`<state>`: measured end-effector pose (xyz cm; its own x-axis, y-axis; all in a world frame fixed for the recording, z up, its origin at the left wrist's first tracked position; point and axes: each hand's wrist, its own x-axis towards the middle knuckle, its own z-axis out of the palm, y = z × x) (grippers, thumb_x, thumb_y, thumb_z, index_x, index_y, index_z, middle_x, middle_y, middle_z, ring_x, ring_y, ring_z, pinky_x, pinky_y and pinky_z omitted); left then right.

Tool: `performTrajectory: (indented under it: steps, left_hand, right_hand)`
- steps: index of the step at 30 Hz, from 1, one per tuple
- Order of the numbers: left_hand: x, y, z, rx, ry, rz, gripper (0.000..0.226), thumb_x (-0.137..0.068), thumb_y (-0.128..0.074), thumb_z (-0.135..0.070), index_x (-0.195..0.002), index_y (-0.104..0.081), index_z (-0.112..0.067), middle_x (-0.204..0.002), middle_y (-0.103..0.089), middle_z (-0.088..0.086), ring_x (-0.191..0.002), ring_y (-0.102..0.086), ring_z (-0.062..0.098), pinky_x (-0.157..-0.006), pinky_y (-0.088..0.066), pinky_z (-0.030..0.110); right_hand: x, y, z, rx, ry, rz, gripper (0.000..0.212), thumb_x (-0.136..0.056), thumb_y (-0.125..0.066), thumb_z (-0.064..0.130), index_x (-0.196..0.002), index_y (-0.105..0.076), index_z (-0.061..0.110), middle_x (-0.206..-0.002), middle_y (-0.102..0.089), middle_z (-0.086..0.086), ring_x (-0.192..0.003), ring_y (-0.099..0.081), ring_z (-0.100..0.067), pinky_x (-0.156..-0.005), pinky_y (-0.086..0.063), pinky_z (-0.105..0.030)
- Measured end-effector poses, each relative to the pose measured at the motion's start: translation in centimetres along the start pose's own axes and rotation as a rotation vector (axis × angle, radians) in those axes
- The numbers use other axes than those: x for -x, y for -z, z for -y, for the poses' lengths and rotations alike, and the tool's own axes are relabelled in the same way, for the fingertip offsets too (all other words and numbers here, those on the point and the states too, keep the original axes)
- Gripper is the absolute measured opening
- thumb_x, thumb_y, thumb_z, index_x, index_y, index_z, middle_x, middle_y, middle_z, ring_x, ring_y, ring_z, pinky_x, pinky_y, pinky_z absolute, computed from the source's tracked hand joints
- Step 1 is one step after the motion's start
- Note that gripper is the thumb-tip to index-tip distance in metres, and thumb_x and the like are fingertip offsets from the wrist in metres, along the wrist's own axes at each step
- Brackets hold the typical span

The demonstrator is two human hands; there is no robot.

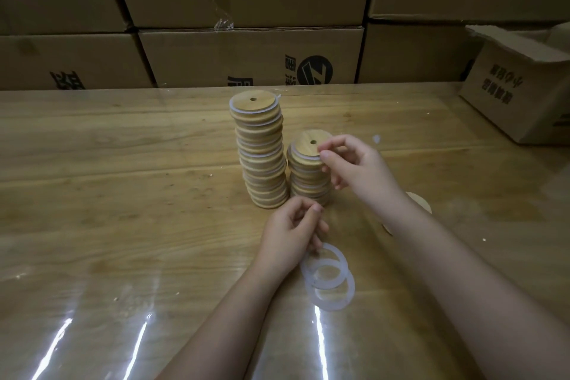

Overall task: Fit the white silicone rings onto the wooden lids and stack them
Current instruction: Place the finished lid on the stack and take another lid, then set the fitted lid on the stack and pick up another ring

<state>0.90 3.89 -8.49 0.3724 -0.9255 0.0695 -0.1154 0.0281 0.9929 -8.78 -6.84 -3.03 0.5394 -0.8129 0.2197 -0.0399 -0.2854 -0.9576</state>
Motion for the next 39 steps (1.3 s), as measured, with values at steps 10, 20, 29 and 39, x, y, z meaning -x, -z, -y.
performTrajectory:
  steps: [10,20,29,39]
  left_hand:
    - [0.1,0.0,-0.1,0.007,0.012,0.003,0.014,-0.096,-0.05,-0.011,-0.086,-0.059,-0.007,-0.062,-0.064,-0.001,-0.045,-0.053,0.011,-0.044,-0.043,0.019]
    - [0.1,0.0,-0.1,-0.01,0.028,0.005,0.014,-0.096,-0.051,-0.011,-0.084,-0.059,-0.01,-0.063,-0.065,-0.003,-0.046,-0.054,0.01,-0.045,-0.043,0.018]
    - [0.1,-0.1,-0.3,-0.016,0.035,0.01,0.013,-0.095,-0.051,-0.011,-0.086,-0.059,-0.006,-0.067,-0.065,0.001,-0.047,-0.055,0.01,-0.046,-0.043,0.018]
    - [0.2,-0.1,-0.4,0.078,0.021,0.097,0.015,-0.088,-0.061,-0.014,-0.103,-0.062,-0.009,-0.075,-0.069,-0.002,-0.051,-0.058,0.008,-0.048,-0.044,0.015]
  right_hand:
    - [-0.1,0.2,-0.5,-0.005,0.02,0.06,0.024,-0.093,-0.055,0.025,-0.109,-0.062,0.042,-0.063,-0.059,0.007,-0.048,-0.044,0.0,-0.047,-0.037,-0.014]
    - [4.4,6.3,-3.3,0.513,-0.095,-0.415,0.018,-0.089,-0.056,0.025,-0.107,-0.058,0.026,-0.085,-0.058,0.003,-0.089,-0.057,-0.021,-0.072,-0.041,-0.023]
    - [6.7,6.2,-5.5,1.026,-0.247,-0.196,0.064,-0.081,-0.059,0.052,-0.137,-0.04,0.027,-0.131,-0.048,-0.003,-0.124,-0.039,-0.027,-0.102,-0.027,-0.04]
    - [7.7,3.8,-4.0,0.837,0.257,-0.012,0.077,-0.071,-0.07,0.045,-0.139,-0.038,0.025,-0.126,-0.048,0.003,-0.115,-0.037,-0.012,-0.089,-0.033,-0.027]
